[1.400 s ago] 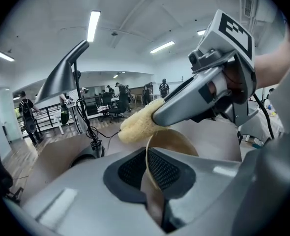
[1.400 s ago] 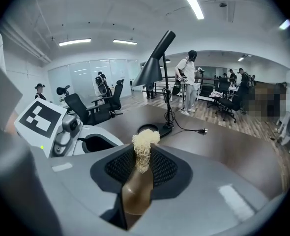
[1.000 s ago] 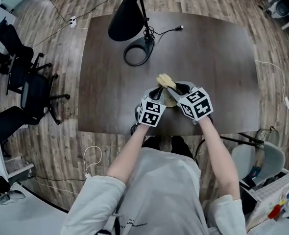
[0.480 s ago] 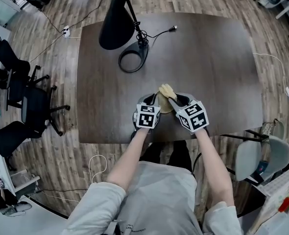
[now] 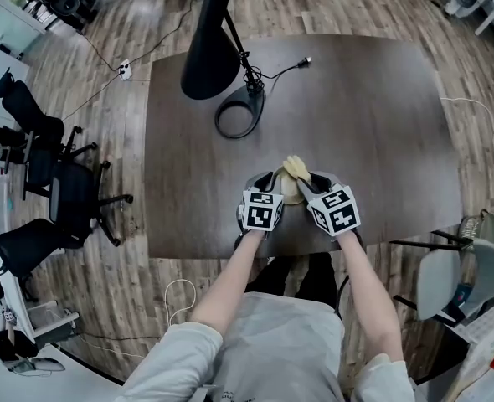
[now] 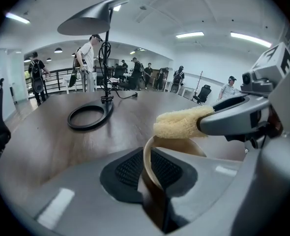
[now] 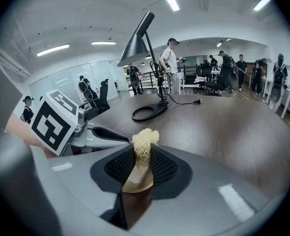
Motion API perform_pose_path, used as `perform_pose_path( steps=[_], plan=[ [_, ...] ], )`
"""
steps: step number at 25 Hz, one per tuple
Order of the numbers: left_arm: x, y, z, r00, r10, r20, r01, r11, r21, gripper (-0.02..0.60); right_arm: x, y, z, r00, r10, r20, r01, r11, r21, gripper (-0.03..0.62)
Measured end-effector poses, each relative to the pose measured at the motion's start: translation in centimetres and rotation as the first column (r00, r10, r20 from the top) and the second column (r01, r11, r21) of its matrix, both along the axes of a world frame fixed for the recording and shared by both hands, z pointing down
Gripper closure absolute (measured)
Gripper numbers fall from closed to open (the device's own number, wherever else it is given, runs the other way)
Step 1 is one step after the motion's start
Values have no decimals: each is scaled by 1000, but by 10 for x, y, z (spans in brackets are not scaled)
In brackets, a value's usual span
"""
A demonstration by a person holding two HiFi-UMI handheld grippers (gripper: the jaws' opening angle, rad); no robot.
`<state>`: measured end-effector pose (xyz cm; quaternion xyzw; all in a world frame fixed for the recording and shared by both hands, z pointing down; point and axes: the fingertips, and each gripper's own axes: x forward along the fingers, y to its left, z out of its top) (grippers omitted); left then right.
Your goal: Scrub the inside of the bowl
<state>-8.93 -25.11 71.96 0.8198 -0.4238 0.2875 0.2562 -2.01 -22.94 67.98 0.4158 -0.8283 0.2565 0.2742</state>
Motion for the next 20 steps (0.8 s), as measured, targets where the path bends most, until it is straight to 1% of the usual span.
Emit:
perform_pose_path(
  steps=[6, 9, 15, 17, 20],
  plan=[
    [-12, 3, -10, 1000, 10, 28, -11, 999, 39, 529, 3, -1, -12, 999, 40, 26, -41, 999, 34, 485],
    [-18, 9, -19, 999, -4, 38, 1, 998, 68, 535, 10, 1, -20, 997, 70, 36, -72, 996, 60, 485],
    [-23, 31, -50, 997, -80, 14, 78, 991, 109, 563, 48, 25, -38, 986, 166, 0, -165, 980, 111, 484],
    [-18, 42, -60, 994, -112, 0, 111, 986, 123, 580, 64, 38, -37, 981, 192, 4, -191, 976, 105, 484],
    [-13, 62, -71, 989, -151, -7, 150, 979, 135, 581, 76, 59, -31, 976, 216, 25, -218, 973, 81, 484]
  ],
)
